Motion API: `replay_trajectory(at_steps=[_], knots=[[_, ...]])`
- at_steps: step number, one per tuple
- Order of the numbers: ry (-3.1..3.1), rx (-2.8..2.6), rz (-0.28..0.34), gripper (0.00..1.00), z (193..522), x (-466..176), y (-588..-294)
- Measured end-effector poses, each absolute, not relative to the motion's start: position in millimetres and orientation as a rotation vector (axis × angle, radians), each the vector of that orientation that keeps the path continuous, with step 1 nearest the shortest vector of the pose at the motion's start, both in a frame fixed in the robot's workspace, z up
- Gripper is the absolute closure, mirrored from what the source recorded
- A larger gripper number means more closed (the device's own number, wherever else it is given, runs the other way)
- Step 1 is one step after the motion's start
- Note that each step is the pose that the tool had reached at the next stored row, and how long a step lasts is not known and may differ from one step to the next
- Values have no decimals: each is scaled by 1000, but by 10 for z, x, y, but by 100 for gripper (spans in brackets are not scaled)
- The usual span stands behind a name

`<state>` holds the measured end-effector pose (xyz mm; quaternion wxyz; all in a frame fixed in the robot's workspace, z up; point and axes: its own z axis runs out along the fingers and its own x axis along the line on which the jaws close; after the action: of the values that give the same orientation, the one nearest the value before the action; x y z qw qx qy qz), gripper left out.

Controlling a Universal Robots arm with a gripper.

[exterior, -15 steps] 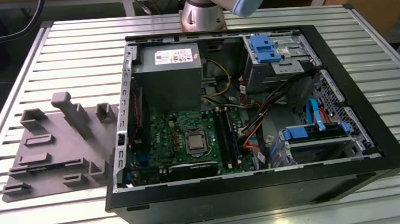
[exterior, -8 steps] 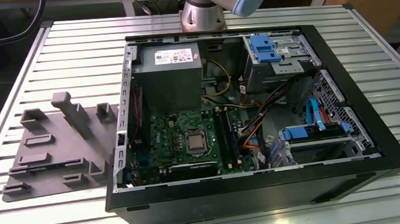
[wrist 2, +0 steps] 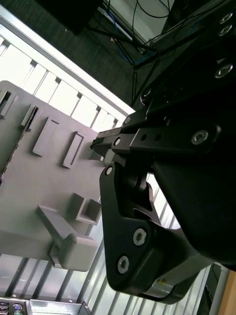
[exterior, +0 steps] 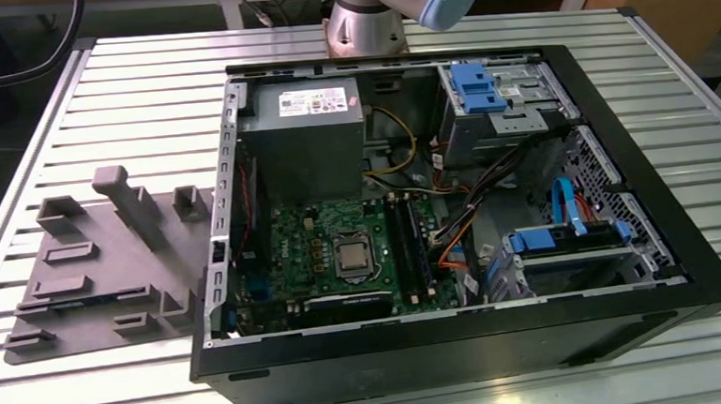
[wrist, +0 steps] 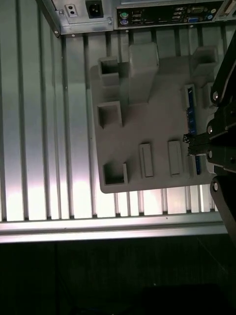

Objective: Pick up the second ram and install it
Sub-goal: 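Reach for the second ram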

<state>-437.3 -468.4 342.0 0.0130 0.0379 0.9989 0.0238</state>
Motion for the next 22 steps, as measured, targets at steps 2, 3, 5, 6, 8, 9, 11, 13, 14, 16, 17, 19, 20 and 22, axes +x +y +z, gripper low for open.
replay_trajectory(at_steps=[2, 3, 5, 6, 8, 9, 11, 13, 14, 16, 17, 19, 20, 22], knots=[[3113, 118, 74, 89, 3410, -4373, -4688], [3113, 118, 74, 89, 3405, -4373, -4691], [3113, 118, 74, 89, 3396, -4372, -4696], [3113, 118, 74, 89, 3391, -4372, -4698], [3113, 118, 74, 89, 3381, -4372, -4703], [3113, 118, 74, 89, 3377, -4372, -4706], [3113, 118, 74, 89, 3367, -4372, -4711], [3112, 118, 74, 89, 3356, -4372, -4716], [3112, 118, 74, 89, 3350, -4371, -4718], [3113, 118, 74, 89, 3341, -4370, -4722], [3113, 118, 74, 89, 3335, -4370, -4723], [3112, 118, 74, 89, 3325, -4369, -4726], [3113, 118, 74, 89, 3320, -4369, -4728], [3112, 118, 74, 89, 3309, -4367, -4731]])
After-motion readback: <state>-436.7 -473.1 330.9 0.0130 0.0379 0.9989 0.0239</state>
